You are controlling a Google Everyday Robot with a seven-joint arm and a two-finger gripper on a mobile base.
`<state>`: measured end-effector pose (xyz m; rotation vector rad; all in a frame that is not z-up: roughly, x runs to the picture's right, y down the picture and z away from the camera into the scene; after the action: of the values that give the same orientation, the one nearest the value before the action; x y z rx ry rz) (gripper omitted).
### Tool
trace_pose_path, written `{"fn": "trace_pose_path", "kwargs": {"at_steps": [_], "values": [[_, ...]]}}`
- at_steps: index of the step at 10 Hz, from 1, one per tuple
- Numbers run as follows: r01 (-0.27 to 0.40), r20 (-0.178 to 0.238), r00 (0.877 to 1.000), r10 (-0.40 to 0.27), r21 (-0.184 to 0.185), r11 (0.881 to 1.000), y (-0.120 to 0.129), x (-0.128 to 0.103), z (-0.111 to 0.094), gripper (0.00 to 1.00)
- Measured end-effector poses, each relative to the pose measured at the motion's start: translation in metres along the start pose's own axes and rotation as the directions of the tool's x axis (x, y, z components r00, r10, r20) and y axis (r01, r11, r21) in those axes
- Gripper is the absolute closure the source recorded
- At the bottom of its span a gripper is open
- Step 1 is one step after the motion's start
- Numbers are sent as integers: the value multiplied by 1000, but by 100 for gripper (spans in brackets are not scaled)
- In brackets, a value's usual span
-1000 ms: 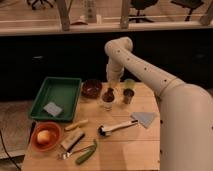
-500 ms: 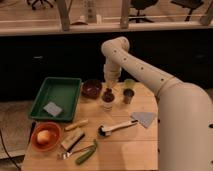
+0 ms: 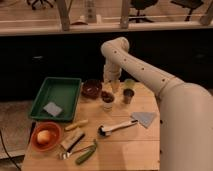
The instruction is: Place grapes in paper cup
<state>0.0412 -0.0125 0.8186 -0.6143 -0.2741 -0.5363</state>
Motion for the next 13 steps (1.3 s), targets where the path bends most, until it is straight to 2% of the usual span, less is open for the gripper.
{"fn": "trace_pose_path", "kwargs": {"at_steps": [5,8,13], "values": [[0,9,1000,0,5,1000,1,3,0,20],[0,30,1000,-1,12,1000,0,6,1,20],[17,61,998,-17,-4,1000,0,13,5,20]]}}
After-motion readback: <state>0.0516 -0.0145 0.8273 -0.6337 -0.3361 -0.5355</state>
